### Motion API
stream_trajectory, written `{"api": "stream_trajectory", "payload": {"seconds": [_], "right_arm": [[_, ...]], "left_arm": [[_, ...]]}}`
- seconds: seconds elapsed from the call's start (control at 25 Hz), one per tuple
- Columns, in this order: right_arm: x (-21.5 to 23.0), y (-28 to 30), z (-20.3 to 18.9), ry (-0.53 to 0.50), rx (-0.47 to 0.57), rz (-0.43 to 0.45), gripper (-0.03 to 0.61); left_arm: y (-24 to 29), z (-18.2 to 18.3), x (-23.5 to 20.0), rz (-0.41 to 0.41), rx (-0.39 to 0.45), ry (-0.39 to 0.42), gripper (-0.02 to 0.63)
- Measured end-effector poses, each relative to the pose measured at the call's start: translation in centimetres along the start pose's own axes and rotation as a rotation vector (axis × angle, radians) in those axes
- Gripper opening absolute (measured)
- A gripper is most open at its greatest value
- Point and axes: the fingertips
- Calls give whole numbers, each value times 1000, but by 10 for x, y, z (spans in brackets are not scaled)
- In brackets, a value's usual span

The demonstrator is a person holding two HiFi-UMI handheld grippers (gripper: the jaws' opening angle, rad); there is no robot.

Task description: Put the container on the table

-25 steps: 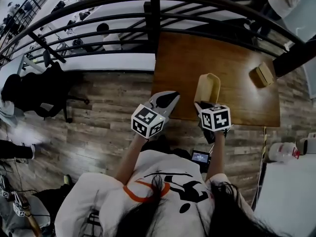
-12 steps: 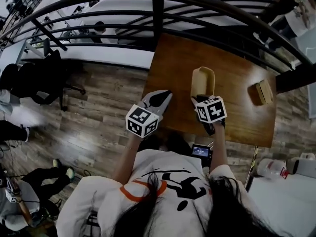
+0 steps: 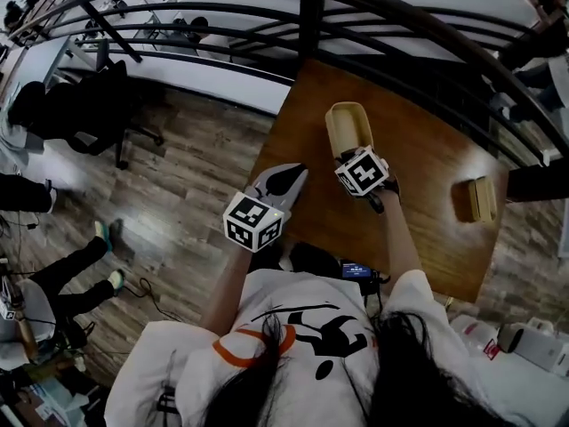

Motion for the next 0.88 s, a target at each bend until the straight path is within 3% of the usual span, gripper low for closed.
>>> {"api": "stream_trajectory", "payload": {"seconds": [0.56,0.8,0.88], "right_arm": [[67,83,-10,-278,-221,12,41],[82,93,-24,-310,-295,-6,45],[80,95,-24,-319,-284,2,106]], "left_arm": [[-12,-1,-1,110,23,-22,0],[-18,-3,-6,135,28,-29,0],[-21,-4,-7,141,33,-33,0]]}}
Point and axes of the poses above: the fingertips, and each gripper's own axes: y forward along the fingers, x to its right, z out of its top, and after that the axes turned 11 degrees about -y, right-handed
